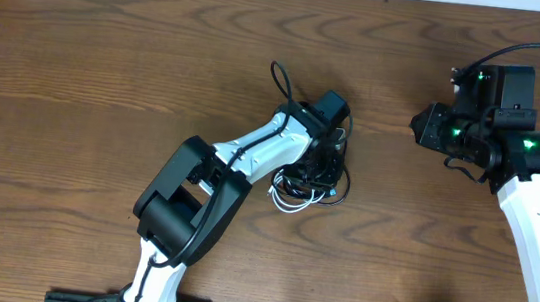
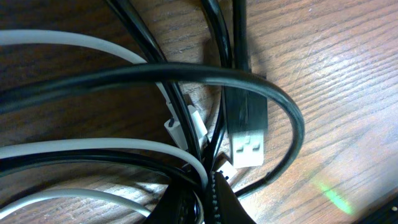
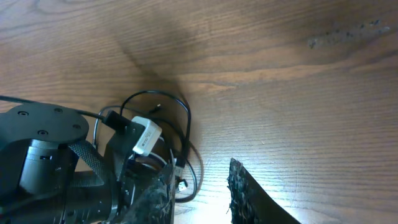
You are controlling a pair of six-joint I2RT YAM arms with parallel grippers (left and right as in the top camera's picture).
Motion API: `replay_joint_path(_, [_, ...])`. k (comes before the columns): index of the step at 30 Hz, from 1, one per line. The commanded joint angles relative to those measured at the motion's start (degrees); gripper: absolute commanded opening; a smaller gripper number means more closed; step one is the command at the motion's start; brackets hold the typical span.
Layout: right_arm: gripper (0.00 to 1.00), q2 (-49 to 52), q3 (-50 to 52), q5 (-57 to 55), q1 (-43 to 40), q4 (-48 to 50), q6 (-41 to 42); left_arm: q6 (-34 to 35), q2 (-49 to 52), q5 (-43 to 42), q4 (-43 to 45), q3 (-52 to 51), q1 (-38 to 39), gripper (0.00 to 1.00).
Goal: Untangle cables
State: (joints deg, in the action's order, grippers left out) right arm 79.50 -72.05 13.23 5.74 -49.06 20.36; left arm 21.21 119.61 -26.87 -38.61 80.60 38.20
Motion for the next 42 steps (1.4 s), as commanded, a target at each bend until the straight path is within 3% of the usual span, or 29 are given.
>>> replay_joint_path(1, [0.25,0.0,-0.04,-0.48,-0.07,-0.17,-0.7,0.07,-1.86,-1.53,-0.26,3.06,-0.59,0.08])
replay_joint_path(6, [0.25,0.0,-0.04,-0.44,-0.07,-0.17,-0.7,0.2,-10.16,-7.85,2.82,4.46,-2.67,0.07])
replay_joint_path(9, [0.25,0.0,-0.04,-0.13,-0.07,-0.15,-0.7,4.28,-16.31,-11.63,7.1,4.46,-5.11,0.07])
replay_joint_path(17, [0.26,0.0,-0.04,10.8,-0.07,4.35,-2.67,21.35,-27.74,-13.03,17.59,4.46,-13.05,0.07])
replay_joint_path(23, [0.31,0.0,-0.04,24.35,1.07,10.49,-7.26,35.87,-29.29,-12.98,21.42,4.46,-16.85,0.07])
replay_joint_path(30, [0.36,0.57,-0.04,26.08,7.28,17.05,-7.54,57.24,-29.29,-11.45,22.93,4.46,-18.51,0.07])
replay_joint_path(34, [0.38,2.16,-0.04,26.23,11.23,20.57,-6.34,65.96,-29.29,-10.16,22.86,4.46,-18.51,0.08])
replay_joint_path(42, [0.39,6.08,-0.04,21.77,16.44,26.4,-6.03,67.69,-29.29,-10.14,22.86,4.46,-18.51,0.08])
